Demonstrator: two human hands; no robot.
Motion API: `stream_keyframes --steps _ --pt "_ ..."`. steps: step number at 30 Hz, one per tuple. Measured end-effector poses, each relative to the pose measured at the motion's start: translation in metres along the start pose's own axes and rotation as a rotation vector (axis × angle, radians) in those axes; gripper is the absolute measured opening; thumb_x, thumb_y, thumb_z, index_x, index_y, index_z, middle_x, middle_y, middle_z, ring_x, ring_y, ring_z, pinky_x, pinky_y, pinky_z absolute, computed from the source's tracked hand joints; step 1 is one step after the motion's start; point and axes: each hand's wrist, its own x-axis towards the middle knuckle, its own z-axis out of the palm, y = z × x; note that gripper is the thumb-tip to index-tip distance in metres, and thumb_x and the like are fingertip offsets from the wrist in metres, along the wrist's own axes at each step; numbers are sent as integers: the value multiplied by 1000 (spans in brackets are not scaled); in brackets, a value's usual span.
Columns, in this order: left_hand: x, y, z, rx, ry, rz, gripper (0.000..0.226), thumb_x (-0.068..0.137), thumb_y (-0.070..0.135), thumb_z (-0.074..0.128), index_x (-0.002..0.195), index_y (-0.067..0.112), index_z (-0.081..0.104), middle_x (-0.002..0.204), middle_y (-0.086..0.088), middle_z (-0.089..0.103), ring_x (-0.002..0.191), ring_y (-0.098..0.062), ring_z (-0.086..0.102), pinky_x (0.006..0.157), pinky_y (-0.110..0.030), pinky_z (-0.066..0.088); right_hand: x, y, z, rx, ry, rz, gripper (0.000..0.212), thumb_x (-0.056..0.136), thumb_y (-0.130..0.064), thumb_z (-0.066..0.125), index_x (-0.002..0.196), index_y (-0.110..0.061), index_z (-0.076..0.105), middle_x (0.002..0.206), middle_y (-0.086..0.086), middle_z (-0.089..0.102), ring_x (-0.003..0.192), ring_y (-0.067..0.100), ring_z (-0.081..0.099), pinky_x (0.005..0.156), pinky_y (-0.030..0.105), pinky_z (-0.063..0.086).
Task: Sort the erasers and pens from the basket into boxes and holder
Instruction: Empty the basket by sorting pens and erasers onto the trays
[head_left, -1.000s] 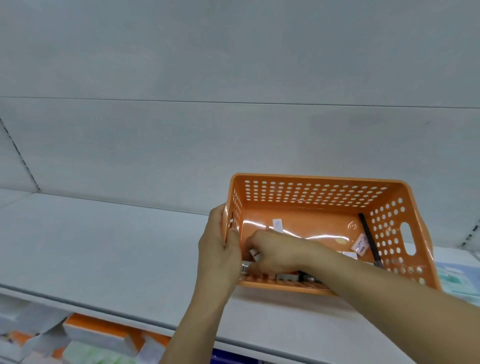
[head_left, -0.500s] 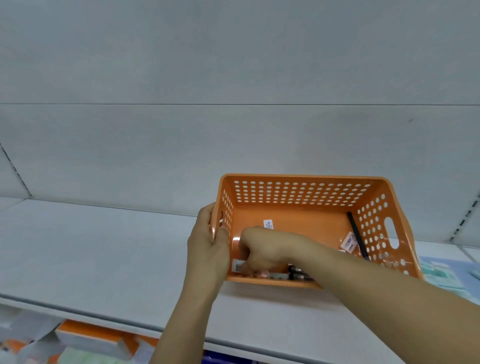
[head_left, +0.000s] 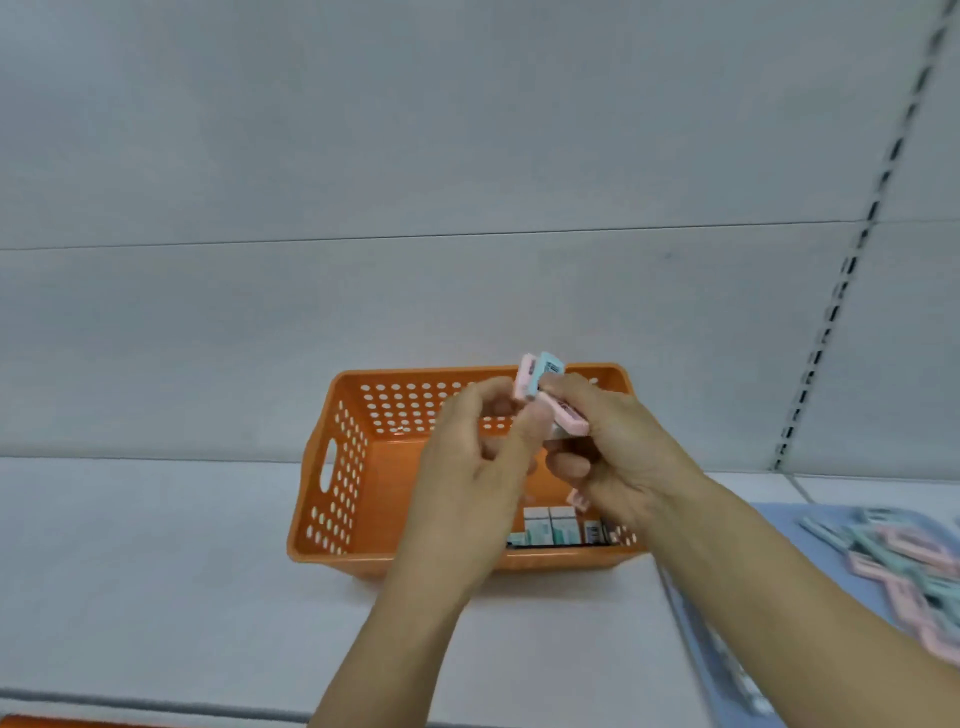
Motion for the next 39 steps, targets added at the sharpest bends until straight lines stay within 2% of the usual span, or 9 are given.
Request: stream_keyframes --steps 3,8,15,18,23,27,30,35,39 --pt "-1 11 38 -122 -37 -13 25 88 21 68 111 29 65 105 12 69 83 -13 69 67 -25 56 -14 -7 -30 87 134 -1 26 88 -16 57 64 -13 68 56 3 48 43 11 37 31 18 24" --pt "-2 19 97 -165 -59 6 26 86 -1 65 103 19 69 92 5 74 81 -12 71 71 -22 56 -37 -27 -74 240 276 -69 14 92 -10 55 83 -7 65 55 4 60 43 11 53 35 19 38" --pt "-10 25 165 -214 -51 -31 39 78 -11 62 98 22 66 90 -2 67 78 -14 64 71 -26 55 -43 -32 -135 532 328 -38 19 90 -17 52 97 -1 60 85 15 60 69 27 64 69 38 50" --pt "-18 30 193 -73 -13 73 36 80 -8 59 97 24 65 93 4 64 80 -2 59 69 -17 50 -46 -29 -155 721 279 30 28 88 -18 46 109 -3 56 100 21 57 88 33 59 75 42 49" --pt "-34 36 232 71 34 291 37 83 -7 55 99 25 62 98 10 55 90 2 56 73 -8 44 -57 -27 -196 747 378 68 21 85 -20 50 100 -8 59 98 16 63 89 30 63 92 38 49" --pt "-41 29 249 -27 19 191 39 86 -6 55 96 31 61 101 9 58 91 -1 59 77 -15 48 -73 -40 -229 632 492 -5 9 89 -15 46 84 -9 52 75 10 56 50 17 52 43 19 38" --pt "-45 19 250 -87 16 89 36 88 -5 56 97 29 62 102 4 61 91 -1 59 77 -13 48 -82 -46 -264 227 631 -111 14 92 -12 47 84 -4 55 66 7 46 48 16 36 34 18 29" --pt "-50 1 248 -185 21 -129 34 87 -6 57 95 27 64 92 5 65 88 -14 65 68 -14 50 -91 -20 -306 -1222 653 -246 30 92 -30 52 68 -14 50 65 -3 51 56 13 45 50 29 33" --pt "-49 -3 244 -268 37 -238 30 88 -6 58 93 22 66 91 -2 63 78 -20 67 62 -13 49 -89 -1 -308 -1572 651 -252 18 95 -40 44 90 -25 52 91 -7 49 80 13 50 59 30 37"
